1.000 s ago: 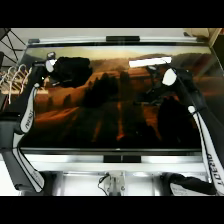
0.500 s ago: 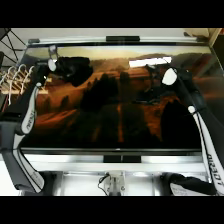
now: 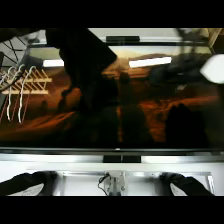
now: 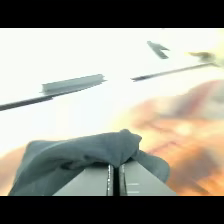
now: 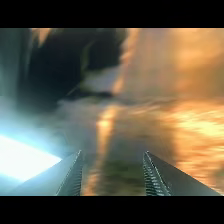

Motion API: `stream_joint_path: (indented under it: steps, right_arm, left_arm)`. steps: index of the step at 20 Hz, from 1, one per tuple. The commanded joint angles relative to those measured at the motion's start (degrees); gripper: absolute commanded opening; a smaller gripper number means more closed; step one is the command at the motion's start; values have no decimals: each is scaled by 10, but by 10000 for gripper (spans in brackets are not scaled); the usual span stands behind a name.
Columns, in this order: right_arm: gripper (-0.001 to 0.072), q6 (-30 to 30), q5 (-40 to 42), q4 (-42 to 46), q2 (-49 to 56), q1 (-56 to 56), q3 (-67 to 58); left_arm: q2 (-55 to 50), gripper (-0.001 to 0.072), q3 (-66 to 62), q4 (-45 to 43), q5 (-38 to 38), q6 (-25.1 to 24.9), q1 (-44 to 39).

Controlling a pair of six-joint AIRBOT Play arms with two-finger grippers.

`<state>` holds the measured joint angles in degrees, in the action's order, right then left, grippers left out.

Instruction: Fold the shirts.

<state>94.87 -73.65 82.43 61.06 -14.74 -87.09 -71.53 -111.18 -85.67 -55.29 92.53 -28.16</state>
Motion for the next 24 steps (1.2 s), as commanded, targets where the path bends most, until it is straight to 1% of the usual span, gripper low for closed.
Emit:
stream_joint_path:
  steps: [1, 2, 3, 4, 5, 6, 7, 8, 9, 10, 11, 12, 13, 15, 16, 17, 18, 20, 22, 24]
  right_arm:
    - [488, 27, -108, 122, -111, 0, -17]
    - [488, 30, -155, 127, -132, 0, -17]
    - [489, 30, -196, 127, -146, 0, -15]
    - [514, 31, -232, 126, -157, 0, -6]
    - [515, 30, -254, 127, -165, 0, 10]
    - [579, 30, -258, 131, -169, 0, 29]
    - [636, 30, -253, 131, -169, 0, 53]
    - [636, 32, -236, 128, -166, 0, 78]
    - [636, 37, -215, 120, -162, 0, 107]
    - [636, 39, -201, 108, -154, 0, 134]
    - [636, 39, -191, 97, -143, 0, 162]
    - [636, 36, -184, 84, -131, 0, 186]
    - [636, 25, -177, 61, -118, 0, 210]
    - [636, -5, -159, 7, -90, 0, 261]
    - [636, -15, -148, -14, -77, 0, 289]
    - [636, -21, -134, -33, -64, 0, 318]
    - [636, -28, -120, -50, -52, 0, 343]
    - [636, -38, -85, -98, -24, 0, 389]
    - [636, -60, -60, -162, 0, 0, 410]
    - [636, -78, -43, -213, 21, -1, 412]
  left_arm:
    - [90, 32, 101, -39, -81, 70, -111]
    - [88, 32, 146, -41, -89, 89, -132]
    - [81, 33, 201, -41, -78, 113, -154]
    - [70, 33, 254, -39, -50, 138, -174]
    - [54, 33, 304, -31, -3, 174, -193]
    - [29, 33, 349, -6, 60, 212, -212]
    - [-3, 34, 380, 31, 118, 228, -229]
    - [-37, 35, 389, 68, 147, 228, -243]
    - [-71, 51, 383, 102, 152, 224, -251]
    - [-97, 304, 369, 131, 143, 196, -252]
    - [-110, 720, 350, 136, 113, 174, -243]
    - [-112, 720, 330, 123, 59, 158, -223]
    - [-108, 720, 306, 94, -18, 140, -193]
    - [-90, 720, 258, -2, -214, 92, -111]
    - [-76, 720, 257, -47, -281, 68, -73]
    - [-59, 720, 270, -77, -330, 51, -29]
    - [-43, 720, 296, -77, -348, 40, 14]
    - [-7, 716, 390, -48, -331, 40, 93]
    - [15, 716, 497, 27, -280, 39, 154]
    - [19, 716, 581, 115, -203, 39, 193]
